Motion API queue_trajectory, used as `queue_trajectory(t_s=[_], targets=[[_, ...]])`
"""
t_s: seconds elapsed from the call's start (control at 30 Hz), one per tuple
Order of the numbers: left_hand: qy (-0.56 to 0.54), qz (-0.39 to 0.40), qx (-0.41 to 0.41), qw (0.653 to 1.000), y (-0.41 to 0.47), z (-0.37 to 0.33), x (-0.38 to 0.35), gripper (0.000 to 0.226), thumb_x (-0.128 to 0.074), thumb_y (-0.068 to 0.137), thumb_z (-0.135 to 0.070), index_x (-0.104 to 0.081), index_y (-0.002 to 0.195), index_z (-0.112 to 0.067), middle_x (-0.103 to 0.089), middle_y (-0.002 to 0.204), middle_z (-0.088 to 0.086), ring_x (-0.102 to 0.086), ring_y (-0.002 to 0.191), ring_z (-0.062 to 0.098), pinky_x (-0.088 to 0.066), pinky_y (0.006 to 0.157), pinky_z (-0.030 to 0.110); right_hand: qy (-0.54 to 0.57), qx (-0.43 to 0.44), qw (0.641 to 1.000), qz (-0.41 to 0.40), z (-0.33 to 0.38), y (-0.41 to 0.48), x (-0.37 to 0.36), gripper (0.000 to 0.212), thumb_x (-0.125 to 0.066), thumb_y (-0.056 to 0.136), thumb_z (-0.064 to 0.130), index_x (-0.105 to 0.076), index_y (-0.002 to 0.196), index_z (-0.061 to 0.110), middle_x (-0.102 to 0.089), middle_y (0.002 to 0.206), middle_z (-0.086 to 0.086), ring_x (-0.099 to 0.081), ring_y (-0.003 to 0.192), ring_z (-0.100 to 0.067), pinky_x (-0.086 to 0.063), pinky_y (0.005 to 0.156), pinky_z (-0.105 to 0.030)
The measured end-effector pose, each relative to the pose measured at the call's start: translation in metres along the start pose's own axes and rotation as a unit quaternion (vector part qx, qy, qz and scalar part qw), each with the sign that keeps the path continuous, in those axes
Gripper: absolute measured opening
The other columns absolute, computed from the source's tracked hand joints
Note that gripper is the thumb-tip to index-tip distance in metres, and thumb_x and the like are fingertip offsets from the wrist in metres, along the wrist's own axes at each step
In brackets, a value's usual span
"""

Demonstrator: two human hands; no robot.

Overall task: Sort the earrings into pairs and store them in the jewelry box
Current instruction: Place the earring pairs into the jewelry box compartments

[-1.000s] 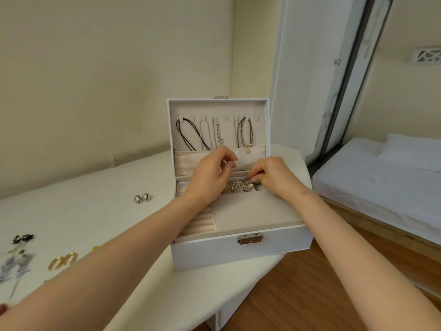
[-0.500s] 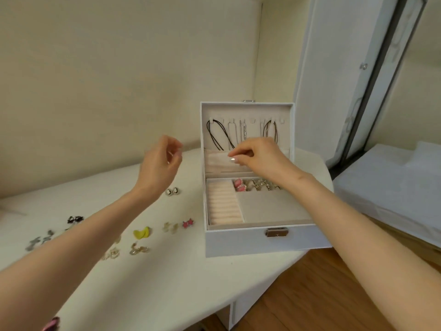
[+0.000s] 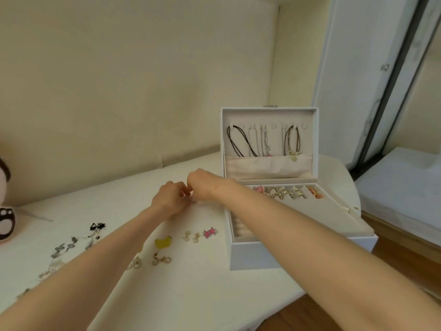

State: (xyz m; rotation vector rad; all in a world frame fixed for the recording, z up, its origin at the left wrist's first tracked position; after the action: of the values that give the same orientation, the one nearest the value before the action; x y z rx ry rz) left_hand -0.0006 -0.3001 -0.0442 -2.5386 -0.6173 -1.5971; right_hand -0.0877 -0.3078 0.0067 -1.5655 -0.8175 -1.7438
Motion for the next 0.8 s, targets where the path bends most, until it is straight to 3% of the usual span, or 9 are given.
queue_trajectory(t_s=[0.17, 0.3, 0.43, 0.53, 0.6, 0.67, 0.8], targets=[[-0.006, -0.012, -0.003, 1.0, -0.002, 0.006, 0.0, 0.021, -0.067, 0.079, -0.027, -0.058, 0.095, -0.017, -0.062, 0.104, 0.007, -0.058, 0.096, 0.025, -0.047, 0.08, 0.035, -0.018, -0.022, 1.0, 0.012, 0.004, 0.005, -0.014, 0.025, -0.055, 0.088, 0.002, -0.057, 0.112, -0.001, -0.059, 0.114, -0.018, -0.06, 0.101, -0.033, -0.041, 0.07, -0.03], [-0.034, -0.019, -0.035, 0.999, -0.012, 0.0, 0.008, 0.01, -0.066, 0.08, -0.016, -0.059, 0.087, -0.016, -0.066, 0.094, 0.005, -0.056, 0.083, 0.022, -0.041, 0.071, 0.029, 0.005, -0.03, 1.0, 0.007, 0.006, 0.001, -0.012, 0.027, -0.065, 0.081, 0.001, -0.061, 0.107, -0.001, -0.062, 0.11, -0.018, -0.062, 0.098, -0.031, -0.042, 0.068, -0.028], [-0.091, -0.065, -0.073, 0.991, -0.029, -0.021, 0.032, 0.027, -0.063, 0.081, -0.002, -0.052, 0.068, -0.023, -0.062, 0.075, 0.0, -0.06, 0.07, 0.021, -0.038, 0.064, 0.026, 0.037, -0.032, 0.998, -0.048, 0.007, -0.021, 0.016, 0.026, -0.058, 0.082, -0.003, -0.062, 0.108, 0.0, -0.061, 0.112, -0.018, -0.06, 0.102, -0.033, -0.04, 0.069, -0.03], [-0.146, -0.105, -0.118, 0.977, -0.046, -0.048, 0.054, 0.022, -0.064, 0.082, -0.003, -0.055, 0.07, -0.019, -0.061, 0.068, -0.004, -0.06, 0.057, 0.003, -0.04, 0.056, 0.015, 0.095, -0.022, 0.991, -0.095, -0.005, -0.046, 0.043, 0.027, -0.063, 0.08, -0.003, -0.065, 0.106, 0.003, -0.066, 0.101, -0.014, -0.064, 0.093, -0.028, -0.05, 0.074, -0.032], [-0.19, -0.103, -0.145, 0.966, -0.056, -0.068, 0.063, 0.01, -0.068, 0.081, -0.009, -0.06, 0.076, -0.012, -0.062, 0.068, 0.001, -0.06, 0.056, 0.0, -0.04, 0.055, 0.01, 0.223, -0.037, 0.968, -0.112, -0.024, -0.069, 0.057, 0.03, -0.07, 0.076, -0.004, -0.066, 0.105, 0.004, -0.063, 0.079, -0.006, -0.066, 0.068, -0.02, -0.056, 0.066, -0.029], [-0.22, -0.087, -0.168, 0.957, -0.062, -0.089, 0.064, 0.008, -0.07, 0.079, -0.012, -0.063, 0.077, -0.013, -0.062, 0.067, 0.003, -0.059, 0.059, 0.002, -0.04, 0.057, 0.011, 0.313, -0.059, 0.936, -0.15, -0.051, -0.099, 0.075, 0.031, -0.07, 0.074, -0.01, -0.066, 0.101, 0.004, -0.058, 0.069, -0.004, -0.061, 0.055, -0.014, -0.056, 0.057, -0.022], [-0.211, -0.063, -0.231, 0.948, -0.065, -0.142, 0.051, 0.01, -0.072, 0.077, -0.012, -0.065, 0.073, -0.018, -0.064, 0.071, 0.003, -0.055, 0.063, 0.008, -0.041, 0.063, 0.015, 0.35, -0.137, 0.897, -0.231, -0.125, -0.152, 0.092, 0.031, -0.066, 0.072, -0.016, -0.069, 0.092, 0.008, -0.063, 0.07, -0.006, -0.066, 0.064, -0.018, -0.06, 0.07, -0.032]])
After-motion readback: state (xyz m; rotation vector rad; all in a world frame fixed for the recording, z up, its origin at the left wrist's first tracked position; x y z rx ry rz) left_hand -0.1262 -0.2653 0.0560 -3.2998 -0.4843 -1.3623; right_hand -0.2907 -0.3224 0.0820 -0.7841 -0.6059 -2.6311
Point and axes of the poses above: each hand's wrist, its own y-axis towards the middle knuckle, its own x-axis out of the back of the hand, z = x × y, the point moved 8 cm from there along y, towards the middle knuckle
